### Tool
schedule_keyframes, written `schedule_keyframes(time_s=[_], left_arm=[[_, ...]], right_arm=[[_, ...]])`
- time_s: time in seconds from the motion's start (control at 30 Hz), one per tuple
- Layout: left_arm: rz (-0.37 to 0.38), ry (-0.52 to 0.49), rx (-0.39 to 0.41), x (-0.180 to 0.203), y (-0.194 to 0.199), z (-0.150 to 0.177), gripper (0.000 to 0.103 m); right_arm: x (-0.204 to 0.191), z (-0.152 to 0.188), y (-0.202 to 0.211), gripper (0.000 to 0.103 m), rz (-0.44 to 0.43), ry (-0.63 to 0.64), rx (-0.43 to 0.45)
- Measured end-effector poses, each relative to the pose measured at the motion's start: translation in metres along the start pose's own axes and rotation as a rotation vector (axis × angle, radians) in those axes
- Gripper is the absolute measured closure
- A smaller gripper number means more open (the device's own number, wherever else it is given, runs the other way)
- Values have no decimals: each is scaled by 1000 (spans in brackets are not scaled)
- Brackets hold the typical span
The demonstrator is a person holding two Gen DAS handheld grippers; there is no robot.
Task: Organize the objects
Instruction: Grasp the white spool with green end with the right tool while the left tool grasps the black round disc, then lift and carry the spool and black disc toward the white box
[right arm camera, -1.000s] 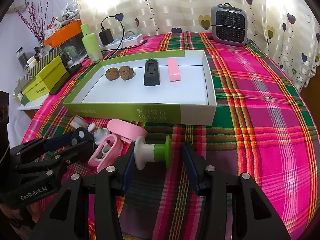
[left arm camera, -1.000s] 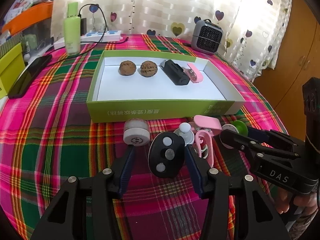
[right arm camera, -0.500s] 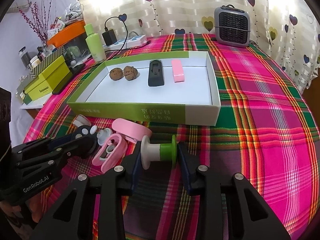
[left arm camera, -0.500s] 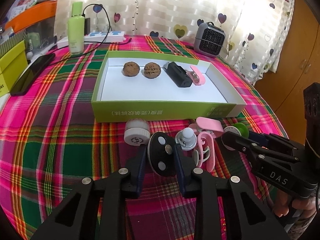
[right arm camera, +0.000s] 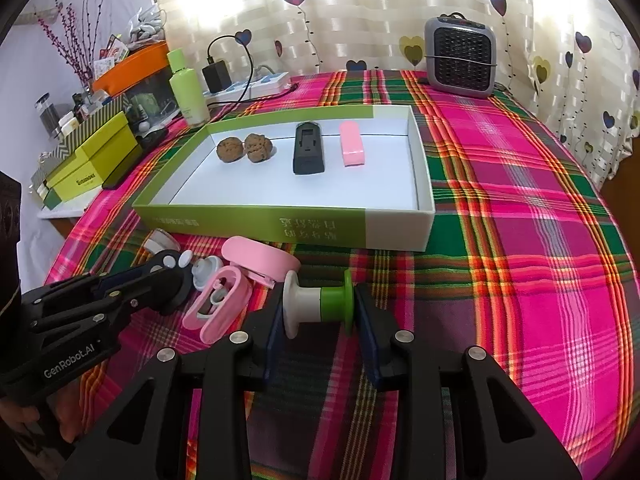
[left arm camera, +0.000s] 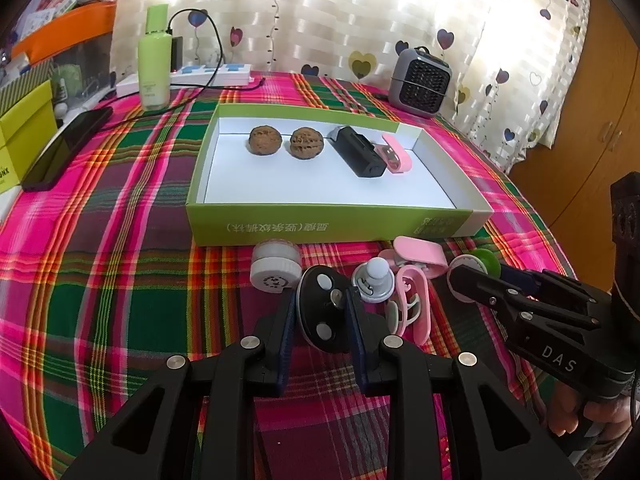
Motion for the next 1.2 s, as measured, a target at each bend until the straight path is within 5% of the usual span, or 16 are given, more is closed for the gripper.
schedule_keyframes(time_s=[1.2], left_arm=[[-22, 0, 20, 3, 5, 2, 79]], right_arm=[[-2, 10, 8, 69, 14, 17, -8]])
Point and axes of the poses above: each gripper's, at about its wrist camera, not at the fingertips, and y roughly against the way its jaws point, x to its right, z to its underside, the point moved 4 cm from there along -y, roughly the way its jaws point, and after that the axes turned 6 degrees about -z, right-handed, at the moved point
